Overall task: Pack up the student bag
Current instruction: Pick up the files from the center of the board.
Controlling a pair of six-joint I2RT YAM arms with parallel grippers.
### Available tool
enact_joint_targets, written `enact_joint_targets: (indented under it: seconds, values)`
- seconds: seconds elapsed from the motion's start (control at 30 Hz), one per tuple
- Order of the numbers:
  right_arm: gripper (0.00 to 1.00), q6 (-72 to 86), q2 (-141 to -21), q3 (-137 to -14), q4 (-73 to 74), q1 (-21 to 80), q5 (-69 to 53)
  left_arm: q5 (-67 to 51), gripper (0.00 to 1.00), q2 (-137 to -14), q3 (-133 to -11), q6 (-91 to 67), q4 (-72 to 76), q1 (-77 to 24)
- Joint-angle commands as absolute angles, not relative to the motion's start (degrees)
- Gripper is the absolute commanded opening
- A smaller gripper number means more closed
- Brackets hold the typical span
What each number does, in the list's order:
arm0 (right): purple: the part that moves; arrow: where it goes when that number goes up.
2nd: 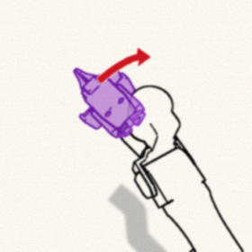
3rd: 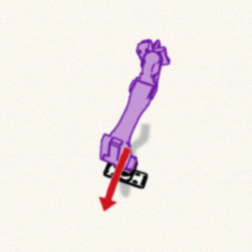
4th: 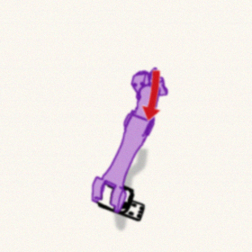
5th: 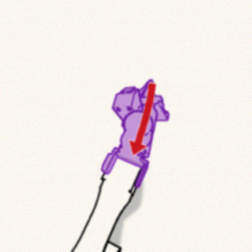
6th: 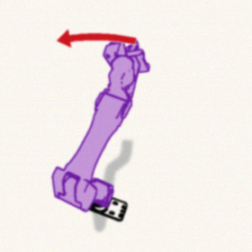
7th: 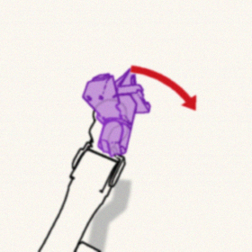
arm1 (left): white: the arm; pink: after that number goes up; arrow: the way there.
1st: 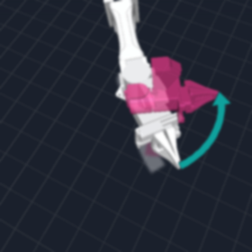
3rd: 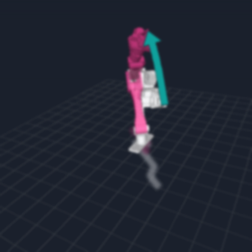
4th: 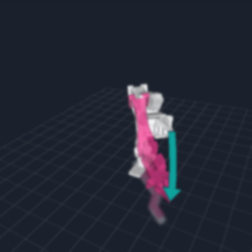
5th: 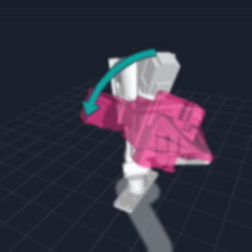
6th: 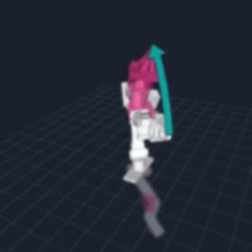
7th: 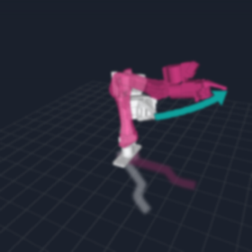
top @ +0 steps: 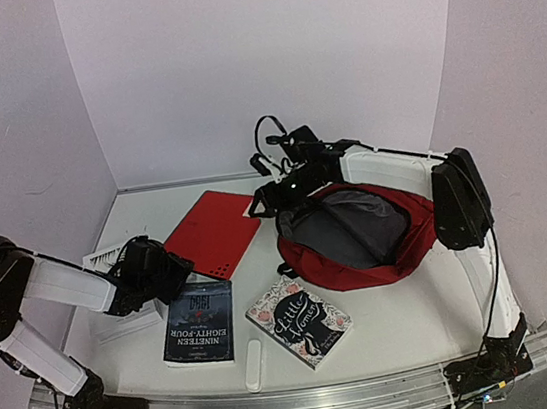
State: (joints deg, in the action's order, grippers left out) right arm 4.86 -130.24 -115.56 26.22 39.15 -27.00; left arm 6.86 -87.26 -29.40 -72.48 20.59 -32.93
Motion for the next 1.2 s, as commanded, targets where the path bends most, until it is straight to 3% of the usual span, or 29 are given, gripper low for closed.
enact_joint_targets:
  seconds: [0.0,0.33,0.67,0.9,1.17]
  values:
    - [0.71,5.7,-133.5,-119.9,22.5,40.7,-24.8,0.3,0.51,-92.0,-30.3,-74.6,32.0,-31.9]
    - [0.65,6.8,-139.4,-120.6,18.5,42.1,-21.6,-5.0,0.51,-99.4,-30.8,-78.2,37.9,-30.6]
    - [0.62,6.7,-143.3,-120.3,16.7,43.6,-21.3,-8.2,0.45,-108.5,-30.5,-81.4,52.2,-29.8]
    - [0.6,6.6,-145.6,-120.5,16.7,44.5,-21.3,-8.0,0.34,-113.0,-29.5,-82.9,60.0,-29.0]
    - [0.6,5.8,-147.3,-121.0,16.6,45.7,-20.6,-9.3,0.33,-118.1,-32.2,-85.1,63.9,-28.4]
